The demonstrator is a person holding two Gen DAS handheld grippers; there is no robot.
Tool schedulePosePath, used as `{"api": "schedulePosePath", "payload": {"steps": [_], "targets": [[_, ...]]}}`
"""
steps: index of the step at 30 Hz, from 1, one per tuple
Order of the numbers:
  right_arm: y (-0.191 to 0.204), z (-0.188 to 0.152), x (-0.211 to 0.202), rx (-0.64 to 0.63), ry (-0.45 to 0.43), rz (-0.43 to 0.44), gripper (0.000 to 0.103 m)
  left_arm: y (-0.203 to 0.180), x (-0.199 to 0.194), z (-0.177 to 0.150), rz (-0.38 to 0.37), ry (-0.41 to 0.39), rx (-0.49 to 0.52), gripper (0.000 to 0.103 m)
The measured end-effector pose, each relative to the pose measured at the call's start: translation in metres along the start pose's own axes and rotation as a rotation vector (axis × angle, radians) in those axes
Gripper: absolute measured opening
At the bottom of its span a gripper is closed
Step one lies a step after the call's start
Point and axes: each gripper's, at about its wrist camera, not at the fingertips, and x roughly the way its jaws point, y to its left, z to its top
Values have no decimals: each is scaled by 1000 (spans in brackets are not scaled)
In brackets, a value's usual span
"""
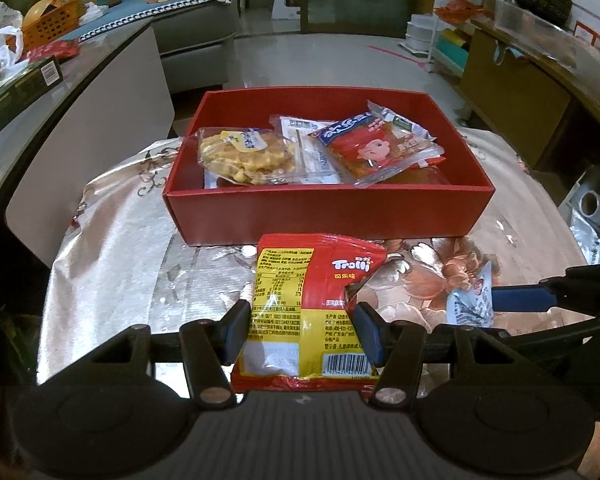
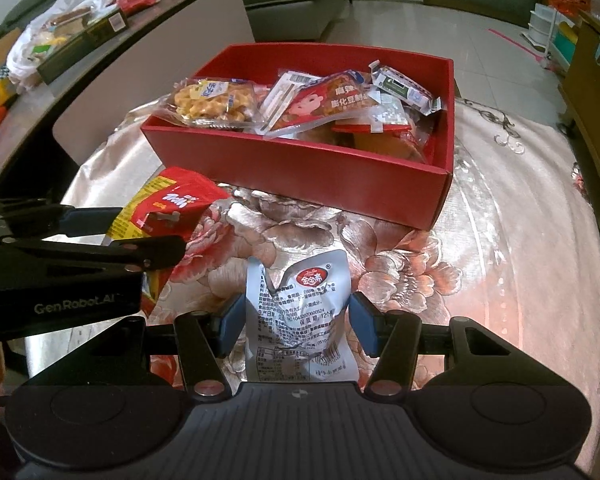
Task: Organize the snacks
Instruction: 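Lift Trolli bag and white sachet and carry both over the red box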
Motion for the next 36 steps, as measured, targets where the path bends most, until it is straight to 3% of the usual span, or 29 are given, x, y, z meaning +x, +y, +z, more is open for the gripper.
{"api": "schedulePosePath", "payload": {"steps": [12,27,33,36], "targets": [[-2,0,5,2,12,-6,64,6,6,-2,17,23,-1,50],[1,-17,22,-60,87,-28,61,12,38,-29,72,143,27,50],[1,-17,39,-88,117,-58,71,15,45,-31,75,166,21,50],[-2,-16,46,-94,132,-57,87,16,49,-30,71,170,16,54]]}}
